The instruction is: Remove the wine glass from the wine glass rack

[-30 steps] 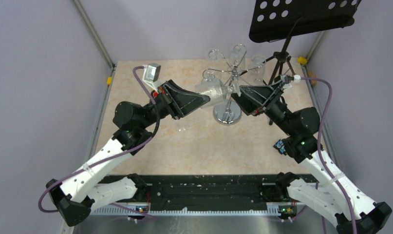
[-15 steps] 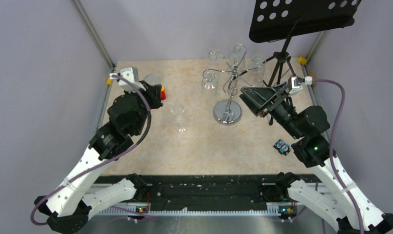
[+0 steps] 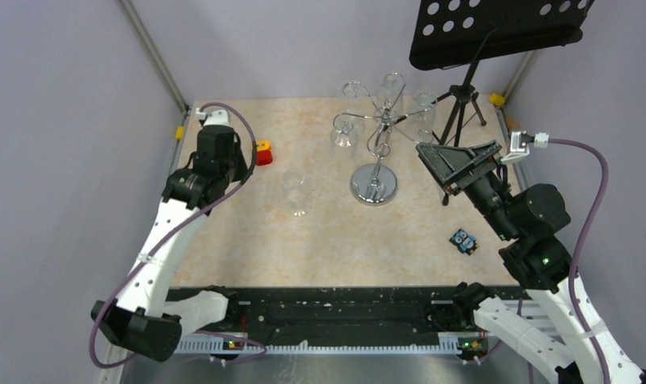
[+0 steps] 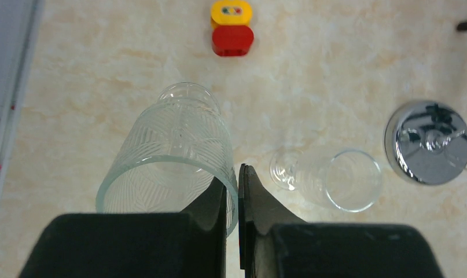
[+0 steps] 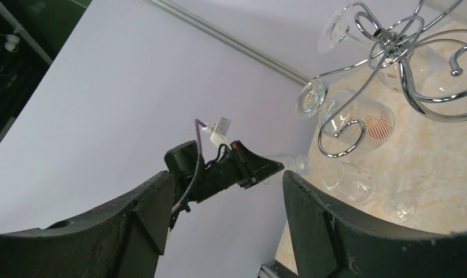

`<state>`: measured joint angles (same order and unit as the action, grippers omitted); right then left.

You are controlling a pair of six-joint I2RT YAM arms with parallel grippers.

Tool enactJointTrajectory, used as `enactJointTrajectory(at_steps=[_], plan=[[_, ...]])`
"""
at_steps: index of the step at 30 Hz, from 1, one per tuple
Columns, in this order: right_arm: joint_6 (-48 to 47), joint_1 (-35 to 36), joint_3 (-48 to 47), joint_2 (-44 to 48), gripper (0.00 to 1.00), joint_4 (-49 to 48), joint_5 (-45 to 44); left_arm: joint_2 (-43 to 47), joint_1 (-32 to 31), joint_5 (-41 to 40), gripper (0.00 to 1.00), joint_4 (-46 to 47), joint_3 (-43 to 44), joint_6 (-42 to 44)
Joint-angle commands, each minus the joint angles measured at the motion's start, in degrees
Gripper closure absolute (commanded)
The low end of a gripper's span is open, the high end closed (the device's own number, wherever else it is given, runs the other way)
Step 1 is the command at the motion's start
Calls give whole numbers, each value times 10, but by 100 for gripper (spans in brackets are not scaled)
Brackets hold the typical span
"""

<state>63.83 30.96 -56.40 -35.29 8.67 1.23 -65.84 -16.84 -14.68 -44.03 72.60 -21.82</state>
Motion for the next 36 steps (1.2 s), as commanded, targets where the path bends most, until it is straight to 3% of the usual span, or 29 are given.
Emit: enactJointTrajectory(at_steps=[1,19,32,36], plan=[[-27,-2,-20,6,31,14,-11,-51,6,104,100,-16,32,22],[-54,-1,-21,24,32,46,-45,-198,7,141,100,-12,2,7],[-51,-1,-16,24,32,46,-44,-214,17,135,100,13,-34,1],[-52,-2,-18,24,32,48,-44,-223,21,129,96,18,-40,-1]])
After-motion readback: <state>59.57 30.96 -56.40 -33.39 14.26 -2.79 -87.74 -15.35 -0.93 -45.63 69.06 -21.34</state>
